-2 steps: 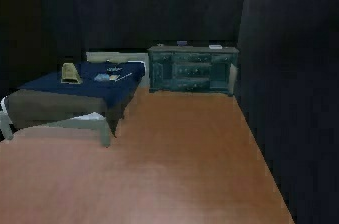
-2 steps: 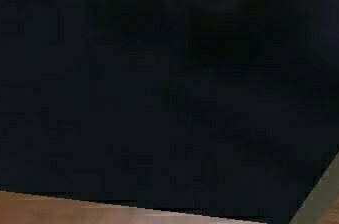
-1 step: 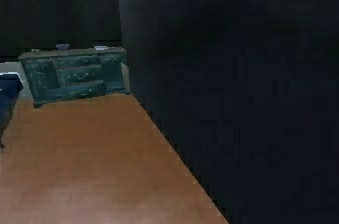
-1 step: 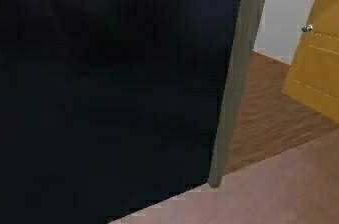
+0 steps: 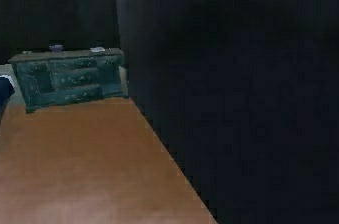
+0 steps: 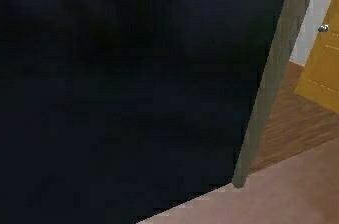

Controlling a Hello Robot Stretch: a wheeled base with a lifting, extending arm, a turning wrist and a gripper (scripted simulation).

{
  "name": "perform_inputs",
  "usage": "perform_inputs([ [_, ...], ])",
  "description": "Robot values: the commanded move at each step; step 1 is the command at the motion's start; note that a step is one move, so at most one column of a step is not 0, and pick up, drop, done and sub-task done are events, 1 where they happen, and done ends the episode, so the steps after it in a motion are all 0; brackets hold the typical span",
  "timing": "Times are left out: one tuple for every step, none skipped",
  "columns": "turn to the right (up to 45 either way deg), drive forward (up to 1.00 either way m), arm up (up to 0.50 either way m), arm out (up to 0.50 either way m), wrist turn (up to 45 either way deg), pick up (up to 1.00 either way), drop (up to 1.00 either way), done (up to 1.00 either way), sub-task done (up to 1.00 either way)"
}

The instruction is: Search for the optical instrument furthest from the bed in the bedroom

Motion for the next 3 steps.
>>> perform_inputs([
  [21.0, 0.0, 0.0, 0.0, 0.0, 0.0, 0.0, 0.0, 0.0],
  [0.0, 0.4, 0.0, 0.0, 0.0, 0.0, 0.0, 0.0, 0.0],
  [-42.0, 0.0, 0.0, 0.0, 0.0, 0.0, 0.0, 0.0, 0.0],
])
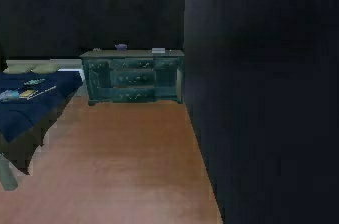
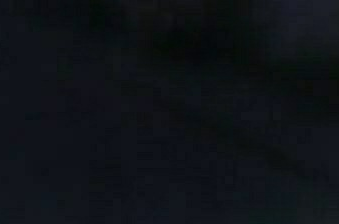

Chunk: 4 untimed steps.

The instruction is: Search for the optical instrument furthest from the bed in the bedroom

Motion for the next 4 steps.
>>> perform_inputs([
  [0.0, 0.45, 0.0, 0.0, 0.0, 0.0, 0.0, 0.0, 0.0],
  [-45.0, 0.0, 0.0, 0.0, 0.0, 0.0, 0.0, 0.0, 0.0],
  [-3.0, 0.0, 0.0, 0.0, 0.0, 0.0, 0.0, 0.0, 0.0],
  [0.0, 0.8, 0.0, 0.0, 0.0, 0.0, 0.0, 0.0, 0.0],
])
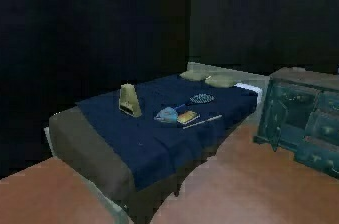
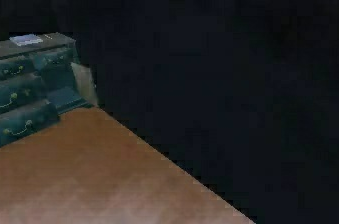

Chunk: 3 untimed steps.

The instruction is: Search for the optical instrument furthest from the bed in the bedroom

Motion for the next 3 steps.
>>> perform_inputs([
  [-39.0, 0.0, 0.0, 0.0, 0.0, 0.0, 0.0, 0.0, 0.0],
  [0.0, 0.05, 0.0, 0.0, 0.0, 0.0, 0.0, 0.0, 0.0],
  [45.0, 0.0, 0.0, 0.0, 0.0, 0.0, 0.0, 0.0, 0.0],
])
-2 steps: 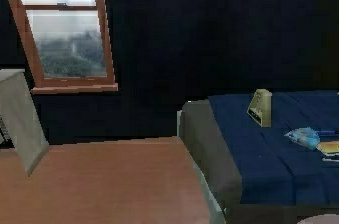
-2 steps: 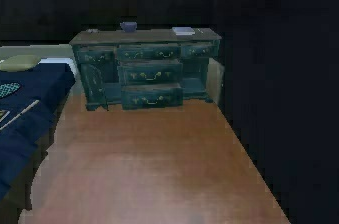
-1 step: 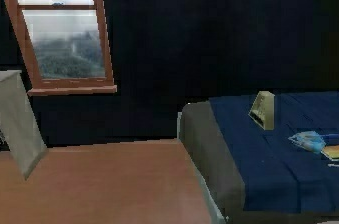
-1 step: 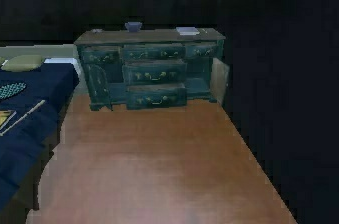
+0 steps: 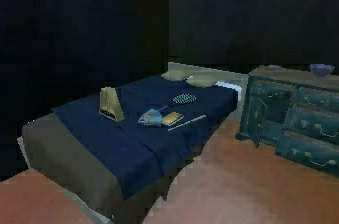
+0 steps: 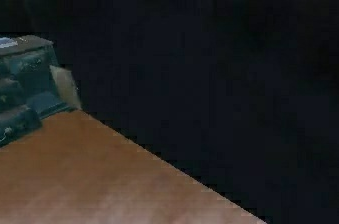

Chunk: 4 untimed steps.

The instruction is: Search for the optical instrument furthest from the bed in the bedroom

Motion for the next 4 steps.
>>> perform_inputs([
  [30.0, 0.0, 0.0, 0.0, 0.0, 0.0, 0.0, 0.0, 0.0],
  [0.0, 1.0, 0.0, 0.0, 0.0, 0.0, 0.0, 0.0, 0.0],
  [6.0, 0.0, 0.0, 0.0, 0.0, 0.0, 0.0, 0.0, 0.0],
  [0.0, 0.5, 0.0, 0.0, 0.0, 0.0, 0.0, 0.0, 0.0],
])
